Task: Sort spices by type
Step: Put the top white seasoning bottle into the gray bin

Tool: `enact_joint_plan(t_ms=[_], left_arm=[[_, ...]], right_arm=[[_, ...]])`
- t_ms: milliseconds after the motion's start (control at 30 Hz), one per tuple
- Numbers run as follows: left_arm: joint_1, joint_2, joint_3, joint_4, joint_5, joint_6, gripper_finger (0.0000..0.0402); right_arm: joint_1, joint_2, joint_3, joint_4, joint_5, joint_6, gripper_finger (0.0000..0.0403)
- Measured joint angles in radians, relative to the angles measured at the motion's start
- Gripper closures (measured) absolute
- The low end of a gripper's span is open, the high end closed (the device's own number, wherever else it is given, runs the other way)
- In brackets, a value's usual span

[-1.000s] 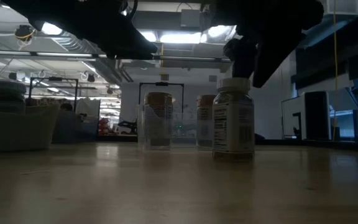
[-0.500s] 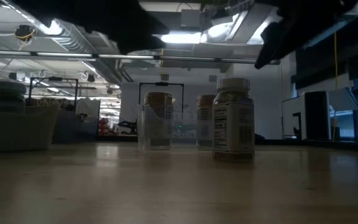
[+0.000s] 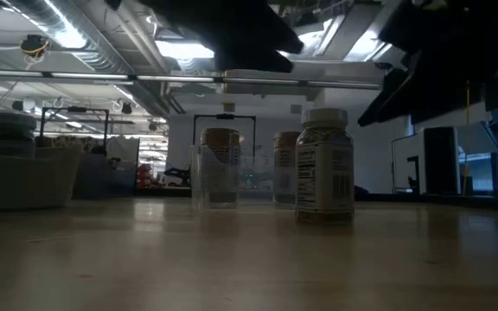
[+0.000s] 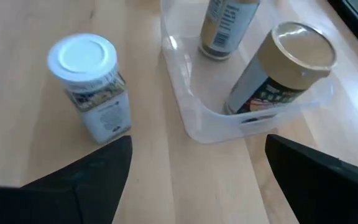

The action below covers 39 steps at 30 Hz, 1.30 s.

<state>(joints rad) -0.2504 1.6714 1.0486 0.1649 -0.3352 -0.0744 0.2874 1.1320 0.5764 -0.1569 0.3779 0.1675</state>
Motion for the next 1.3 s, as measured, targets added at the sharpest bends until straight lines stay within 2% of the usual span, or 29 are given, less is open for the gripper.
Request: enact_joint_plan(t_ms=[200,400,1000,1300], left_arm=[[-0.016,0.127,0.236,-0.292,0.000,-0.075,0.0156],[-0.026,0.196,0.364,-0.404,-0.010,-0.141,0.0156],[-0.008,0.318,0.374,-0.361,-0.042,-0.178,0.0156],[-0.008,0.323,0.373,-0.322,-0.034,-0.157,0.0156]], right_arm=[[0.000,0.000,-0.035,0.032,0.074,0.000,0.0038],[0.000,0.000,-0.036,0.029,0.109,0.006,0.0038],[0.000,0.001,-0.036,0.026,0.101,0.011,0.0038],[0.000,0.033,-0.036,0.028,0.101,0.013,0.0038]])
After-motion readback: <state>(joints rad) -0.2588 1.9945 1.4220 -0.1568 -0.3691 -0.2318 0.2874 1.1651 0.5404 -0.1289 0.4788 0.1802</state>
